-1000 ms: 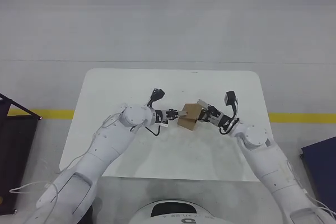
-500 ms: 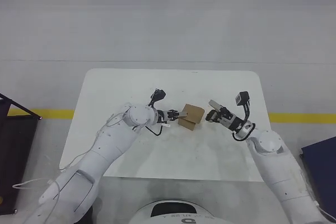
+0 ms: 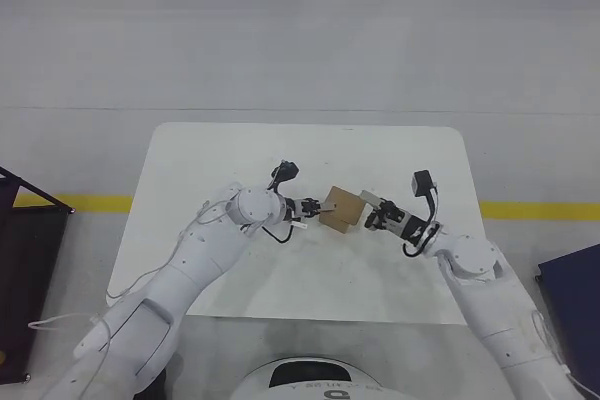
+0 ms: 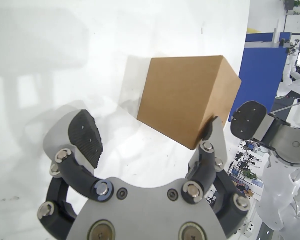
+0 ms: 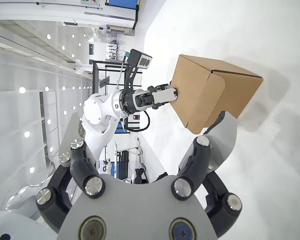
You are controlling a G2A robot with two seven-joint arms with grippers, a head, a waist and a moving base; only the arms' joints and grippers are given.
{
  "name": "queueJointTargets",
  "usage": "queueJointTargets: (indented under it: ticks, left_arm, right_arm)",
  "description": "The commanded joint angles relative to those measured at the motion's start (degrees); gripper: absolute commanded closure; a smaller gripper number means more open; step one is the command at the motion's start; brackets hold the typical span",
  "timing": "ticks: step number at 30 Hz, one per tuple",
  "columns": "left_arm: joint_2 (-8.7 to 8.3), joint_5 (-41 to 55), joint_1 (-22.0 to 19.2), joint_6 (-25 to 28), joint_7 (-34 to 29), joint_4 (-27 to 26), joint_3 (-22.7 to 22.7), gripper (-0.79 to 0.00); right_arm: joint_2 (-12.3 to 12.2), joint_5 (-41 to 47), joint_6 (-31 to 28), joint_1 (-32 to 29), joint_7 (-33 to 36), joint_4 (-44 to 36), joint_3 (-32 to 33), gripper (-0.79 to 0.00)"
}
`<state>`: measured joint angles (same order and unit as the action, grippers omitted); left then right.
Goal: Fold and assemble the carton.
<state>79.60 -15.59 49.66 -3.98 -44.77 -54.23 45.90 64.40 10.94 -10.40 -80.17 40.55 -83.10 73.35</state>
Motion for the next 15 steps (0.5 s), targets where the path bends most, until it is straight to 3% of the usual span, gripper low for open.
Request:
queueJointTargets:
  ticks: [1,15]
  left_arm:
    - [0.04,0.09,0.00,0.23,0.12,-0.04,0.11,-0.760]
    - [0.00,0.03,0.46,1.19,-0.11,-0.18,0.96,-0.748]
  right_arm:
    - [0.08,-0.10,0.28,0.39,-0.03,0.17,-0.48,-0.785]
    - [0.54,-0.69,1.41,2.88,0.24,2.12,-2.99,-0.785]
